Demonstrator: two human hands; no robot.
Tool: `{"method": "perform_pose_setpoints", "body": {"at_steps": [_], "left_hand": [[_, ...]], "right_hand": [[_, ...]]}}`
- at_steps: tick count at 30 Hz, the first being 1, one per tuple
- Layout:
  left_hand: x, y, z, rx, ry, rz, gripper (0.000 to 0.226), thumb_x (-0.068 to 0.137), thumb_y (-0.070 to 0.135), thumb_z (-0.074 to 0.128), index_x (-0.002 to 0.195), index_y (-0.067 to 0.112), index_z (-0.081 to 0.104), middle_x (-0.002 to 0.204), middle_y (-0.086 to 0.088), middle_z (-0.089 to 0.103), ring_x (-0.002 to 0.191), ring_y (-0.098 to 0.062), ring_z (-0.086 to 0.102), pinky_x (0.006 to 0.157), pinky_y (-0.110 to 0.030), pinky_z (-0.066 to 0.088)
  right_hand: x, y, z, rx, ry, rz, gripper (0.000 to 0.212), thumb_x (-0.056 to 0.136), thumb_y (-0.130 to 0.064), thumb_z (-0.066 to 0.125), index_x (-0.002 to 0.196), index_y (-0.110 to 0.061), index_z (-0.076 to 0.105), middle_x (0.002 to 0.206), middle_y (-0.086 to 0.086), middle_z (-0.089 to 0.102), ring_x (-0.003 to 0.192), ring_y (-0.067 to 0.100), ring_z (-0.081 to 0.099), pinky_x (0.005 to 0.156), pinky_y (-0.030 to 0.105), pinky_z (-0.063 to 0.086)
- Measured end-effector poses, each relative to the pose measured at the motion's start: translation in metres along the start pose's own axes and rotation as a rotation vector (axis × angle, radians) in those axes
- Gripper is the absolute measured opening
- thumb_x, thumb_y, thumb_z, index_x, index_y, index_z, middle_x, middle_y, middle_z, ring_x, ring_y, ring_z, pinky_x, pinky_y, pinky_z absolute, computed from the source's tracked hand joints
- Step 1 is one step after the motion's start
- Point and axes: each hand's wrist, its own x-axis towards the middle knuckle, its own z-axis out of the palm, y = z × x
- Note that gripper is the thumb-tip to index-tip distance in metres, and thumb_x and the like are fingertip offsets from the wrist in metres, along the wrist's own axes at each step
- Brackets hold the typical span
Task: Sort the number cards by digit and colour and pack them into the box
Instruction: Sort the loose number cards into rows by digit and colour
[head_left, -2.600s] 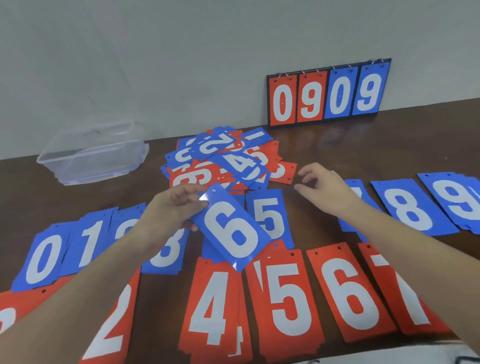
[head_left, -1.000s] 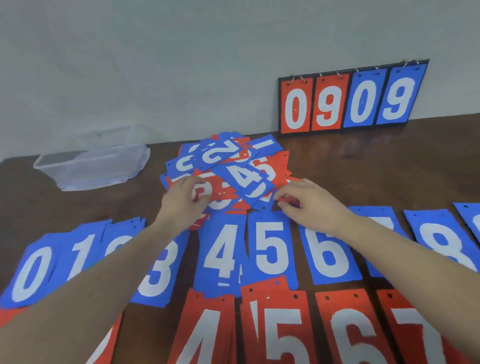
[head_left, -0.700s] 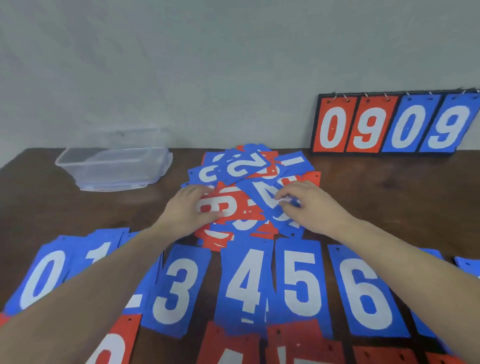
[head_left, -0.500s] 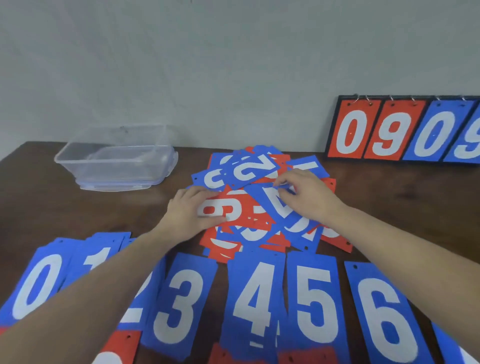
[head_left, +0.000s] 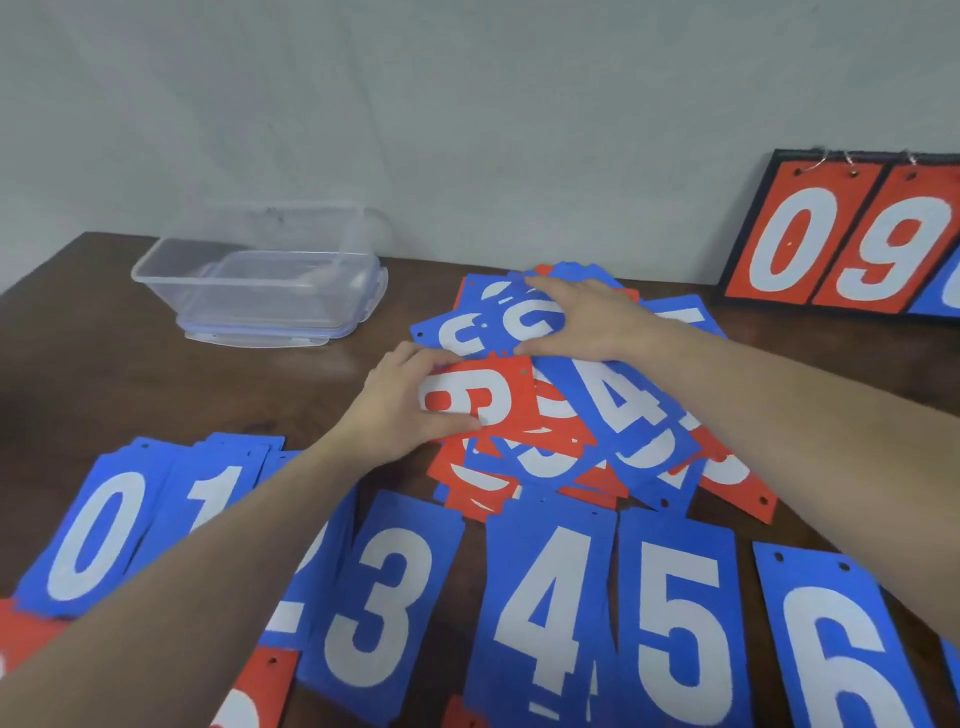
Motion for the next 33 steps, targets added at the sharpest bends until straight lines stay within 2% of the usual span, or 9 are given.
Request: {"method": "perform_pose_setpoints", "body": {"at_steps": [5,15,18,20,23,26,28,30,33], "left_hand": [[-0.002,0.003,-0.002,-0.036,-0.011,-0.023,0.076,0.070,0.055,0.084,0.135,0.035,0.050,0.122,0.021,0.045,0.123,-0.007,0.043,0.110,-0.044,0.041],[-0.008,0.019,-0.011,-0.064,-0.043,-0.104,0.069,0.078,0.045,0.082,0.137,0.032,0.049,0.119,0.021,0.042,0.125,-0.011,0.045,0.108,-0.038,0.044],[-0.011,0.029,-0.020,0.044,-0.068,-0.095,0.056,0.089,0.041,0.074,0.137,0.030,0.049,0.120,0.016,0.042,0.111,-0.005,0.035,0.106,-0.031,0.032],[-0.012,0.034,-0.028,0.124,-0.046,-0.060,0.037,0.095,0.036,0.067,0.129,0.029,0.056,0.118,0.013,0.053,0.106,-0.005,0.036,0.100,-0.027,0.027],[-0.014,0.041,-0.038,-0.030,0.006,-0.087,0.015,0.096,0.028,0.066,0.109,0.028,0.060,0.105,0.019,0.063,0.104,-0.010,0.059,0.099,-0.036,0.049],[-0.019,0.055,-0.045,-0.254,0.105,-0.122,0.012,0.095,0.020,0.068,0.097,0.027,0.058,0.106,0.005,0.071,0.099,-0.017,0.069,0.088,-0.046,0.058],[-0.029,0.065,-0.047,-0.367,0.147,-0.124,0.012,0.095,0.014,0.067,0.101,0.013,0.057,0.103,-0.002,0.074,0.096,-0.023,0.072,0.087,-0.048,0.059],[-0.040,0.073,-0.047,-0.459,0.166,-0.118,0.017,0.095,0.008,0.067,0.106,0.004,0.054,0.102,-0.005,0.075,0.095,-0.026,0.072,0.089,-0.050,0.058],[-0.061,0.082,-0.042,-0.602,0.136,-0.126,0.023,0.095,0.003,0.065,0.112,0.008,0.051,0.100,0.000,0.076,0.091,-0.024,0.074,0.079,-0.043,0.062]], "right_hand": [[-0.001,0.000,-0.008,-0.117,-0.043,0.045,0.104,0.075,-0.078,0.066,0.158,-0.047,0.011,0.162,-0.009,0.032,0.149,0.025,0.025,0.112,0.043,0.035],[-0.019,-0.013,0.005,-0.139,0.155,-0.053,0.077,0.085,-0.058,0.070,0.151,-0.037,0.036,0.141,-0.001,0.057,0.128,0.026,0.052,0.101,0.042,0.046],[-0.031,-0.012,0.000,0.022,0.284,-0.112,0.068,0.082,-0.039,0.076,0.141,-0.031,0.044,0.132,0.001,0.056,0.123,0.026,0.051,0.100,0.039,0.042],[-0.041,-0.014,-0.012,0.114,0.350,-0.113,0.052,0.086,-0.034,0.074,0.129,-0.020,0.051,0.120,0.003,0.058,0.111,0.025,0.053,0.087,0.034,0.042],[-0.054,-0.013,-0.031,0.268,0.379,0.002,0.043,0.088,-0.045,0.073,0.104,-0.010,0.054,0.092,0.001,0.062,0.084,0.024,0.057,0.067,0.038,0.042],[-0.071,-0.009,-0.044,0.583,0.407,0.094,0.043,0.092,-0.045,0.068,0.105,-0.005,0.062,0.099,0.012,0.070,0.087,0.028,0.067,0.074,0.042,0.052],[-0.091,-0.010,-0.048,0.780,0.363,0.161,0.043,0.097,-0.045,0.061,0.109,-0.004,0.063,0.104,0.016,0.072,0.083,0.025,0.069,0.071,0.038,0.053],[-0.114,-0.010,-0.046,0.895,0.286,0.200,0.038,0.100,-0.043,0.056,0.107,-0.007,0.065,0.101,0.012,0.075,0.081,0.021,0.071,0.072,0.035,0.052],[-0.144,-0.009,-0.032,1.020,0.205,0.189,0.026,0.102,-0.035,0.057,0.113,-0.015,0.068,0.104,0.005,0.078,0.093,0.024,0.075,0.086,0.044,0.057]]}}
